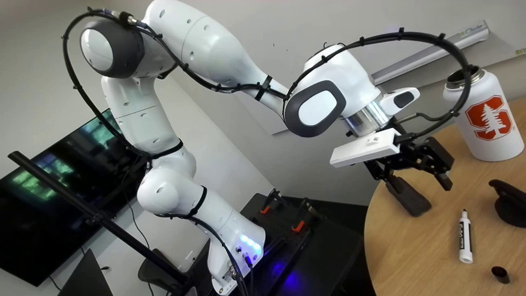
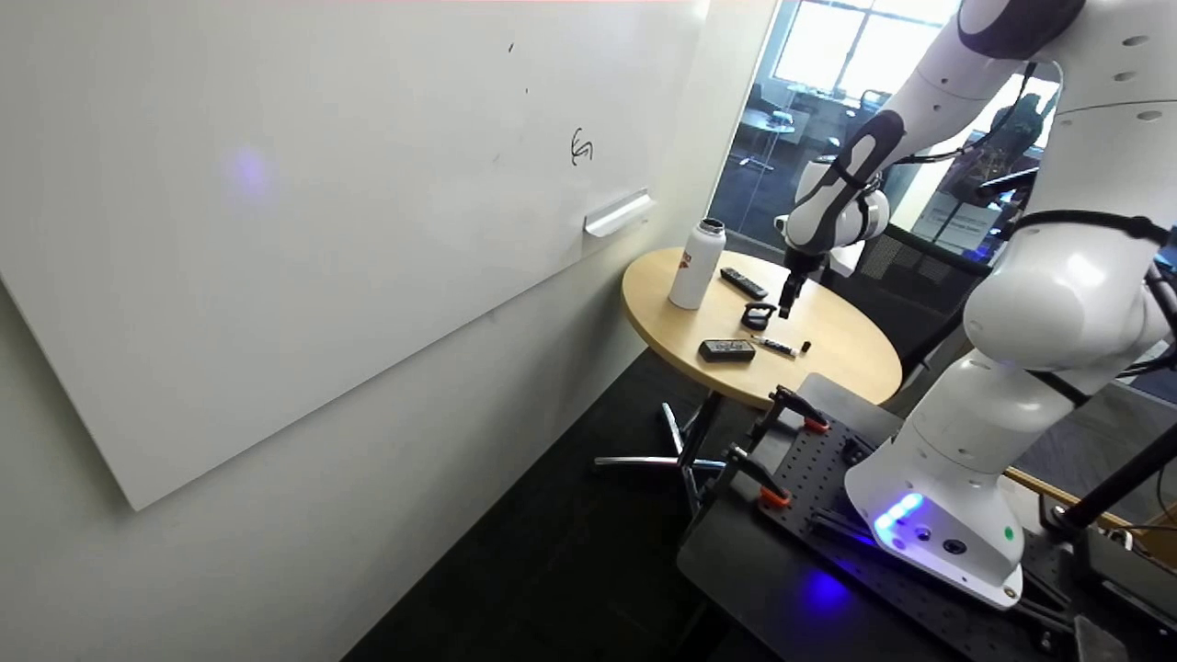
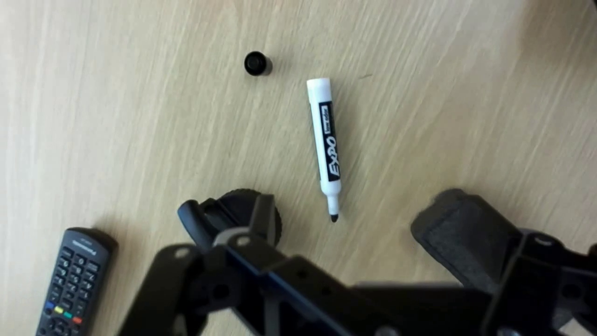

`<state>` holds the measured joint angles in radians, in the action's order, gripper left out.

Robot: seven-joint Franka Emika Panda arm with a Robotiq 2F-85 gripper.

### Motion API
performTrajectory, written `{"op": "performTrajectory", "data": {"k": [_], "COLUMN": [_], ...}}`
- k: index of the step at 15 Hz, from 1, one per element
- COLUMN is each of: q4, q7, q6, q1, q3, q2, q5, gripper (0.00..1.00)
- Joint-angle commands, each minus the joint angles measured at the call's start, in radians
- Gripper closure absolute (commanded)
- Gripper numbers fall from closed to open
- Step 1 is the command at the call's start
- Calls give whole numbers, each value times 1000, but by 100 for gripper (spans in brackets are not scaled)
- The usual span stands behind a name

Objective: Move the lid forward

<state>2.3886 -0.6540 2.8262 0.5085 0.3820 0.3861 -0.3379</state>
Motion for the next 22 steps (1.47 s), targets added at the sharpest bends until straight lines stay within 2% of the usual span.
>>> {"op": "performTrajectory", "data": {"k": [1, 4, 7, 11, 16, 20, 21, 22], "q4": [-3, -38, -112, -221, -356, -443, -462, -478], "q7": [4, 19, -20, -171, -496, -613, -625, -628], "q6": [-2, 23, 19, 35, 4, -37, -49, -46], "q1": [3, -17, 1, 52, 241, 312, 316, 310], "q3": [-1, 11, -3, -47, -229, -287, -290, -284], "q2": [0, 37, 89, 176, 276, 338, 351, 367], "q5": [-4, -30, -41, -65, 20, 53, 57, 55], "gripper": [0, 0, 0, 0, 0, 0, 25, 28]}}
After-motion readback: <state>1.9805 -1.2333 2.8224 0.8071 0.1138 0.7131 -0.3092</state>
